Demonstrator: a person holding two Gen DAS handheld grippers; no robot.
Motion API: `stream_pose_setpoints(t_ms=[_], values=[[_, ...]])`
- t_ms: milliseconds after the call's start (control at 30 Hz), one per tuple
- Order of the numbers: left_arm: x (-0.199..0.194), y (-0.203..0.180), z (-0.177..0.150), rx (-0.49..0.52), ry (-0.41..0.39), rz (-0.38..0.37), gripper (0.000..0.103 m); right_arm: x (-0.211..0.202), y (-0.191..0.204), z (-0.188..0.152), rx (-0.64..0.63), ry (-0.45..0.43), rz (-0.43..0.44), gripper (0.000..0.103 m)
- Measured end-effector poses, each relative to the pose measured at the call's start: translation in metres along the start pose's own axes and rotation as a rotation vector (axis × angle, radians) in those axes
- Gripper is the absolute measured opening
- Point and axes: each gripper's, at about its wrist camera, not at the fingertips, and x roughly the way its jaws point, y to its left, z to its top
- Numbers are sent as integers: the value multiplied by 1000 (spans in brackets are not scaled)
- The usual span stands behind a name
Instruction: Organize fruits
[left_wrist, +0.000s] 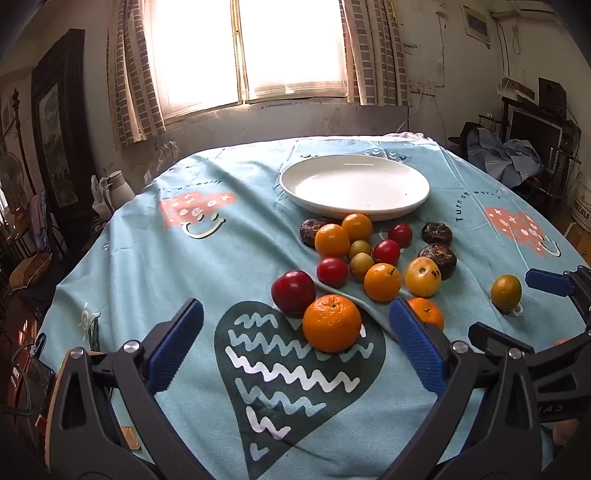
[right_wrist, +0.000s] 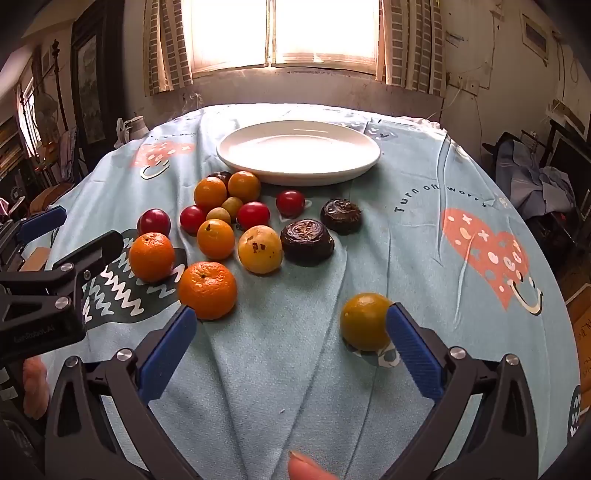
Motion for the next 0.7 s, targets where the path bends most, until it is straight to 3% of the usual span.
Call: stream_pose_setpoints(t_ms=[300, 367, 700], values=[[7, 5, 4, -27, 49, -1, 101, -1, 0, 1, 1, 0, 2, 102], [7, 4, -2, -13, 14, 7, 101, -1, 0, 1, 1, 0, 1, 102], [7, 3, -3, -10, 22, 6, 101, -3, 0, 0, 1, -4, 2, 102]])
